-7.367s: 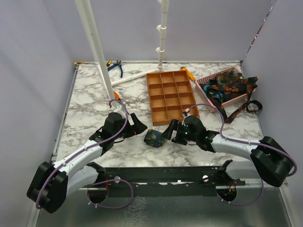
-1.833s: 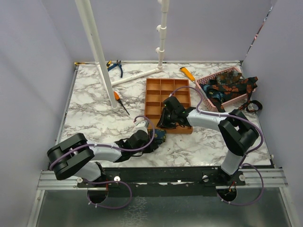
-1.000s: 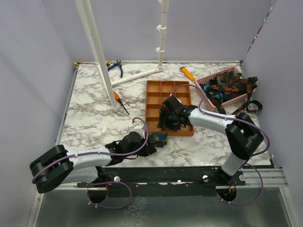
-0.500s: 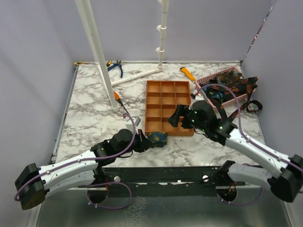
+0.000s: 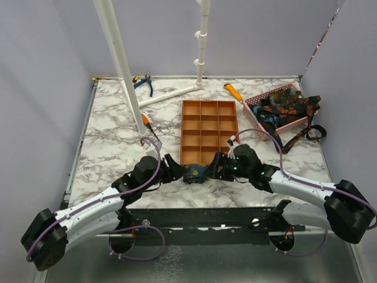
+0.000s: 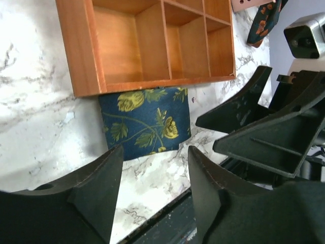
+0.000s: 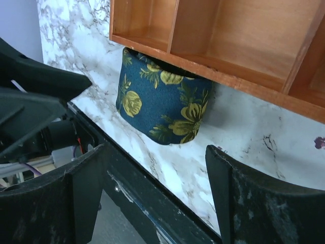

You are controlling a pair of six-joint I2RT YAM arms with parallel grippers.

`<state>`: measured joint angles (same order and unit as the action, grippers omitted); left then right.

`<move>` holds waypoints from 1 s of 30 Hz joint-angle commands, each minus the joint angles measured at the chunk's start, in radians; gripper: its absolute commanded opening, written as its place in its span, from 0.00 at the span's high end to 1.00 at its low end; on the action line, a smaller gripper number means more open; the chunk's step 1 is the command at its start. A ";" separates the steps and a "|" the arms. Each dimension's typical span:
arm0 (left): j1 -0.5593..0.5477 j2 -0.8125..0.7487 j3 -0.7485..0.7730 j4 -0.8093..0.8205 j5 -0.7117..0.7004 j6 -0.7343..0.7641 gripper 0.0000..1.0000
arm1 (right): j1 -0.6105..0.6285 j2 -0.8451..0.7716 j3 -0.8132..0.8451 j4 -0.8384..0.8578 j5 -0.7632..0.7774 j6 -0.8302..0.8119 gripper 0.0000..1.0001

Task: Roll the ties
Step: Pick up the tie at the center of the board.

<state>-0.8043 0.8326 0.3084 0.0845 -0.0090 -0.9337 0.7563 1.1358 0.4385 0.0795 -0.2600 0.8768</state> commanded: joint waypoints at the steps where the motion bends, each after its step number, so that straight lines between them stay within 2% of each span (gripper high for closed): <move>1: 0.024 -0.029 -0.067 0.094 0.095 -0.076 0.42 | 0.009 0.055 0.028 0.095 0.013 0.058 0.20; 10: 0.038 0.021 -0.113 0.152 0.103 -0.100 0.41 | 0.009 0.160 0.077 0.023 0.087 0.080 0.19; 19: 0.046 0.175 -0.102 0.254 0.127 -0.086 0.45 | 0.029 0.295 0.093 0.112 0.010 0.111 0.19; 30: 0.047 0.195 -0.138 0.269 0.114 -0.072 0.49 | 0.041 0.305 0.056 0.176 0.014 0.178 0.16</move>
<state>-0.7605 1.0298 0.2020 0.3210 0.0914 -1.0225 0.7929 1.4338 0.5171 0.2211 -0.2443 1.0222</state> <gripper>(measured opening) 0.513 0.827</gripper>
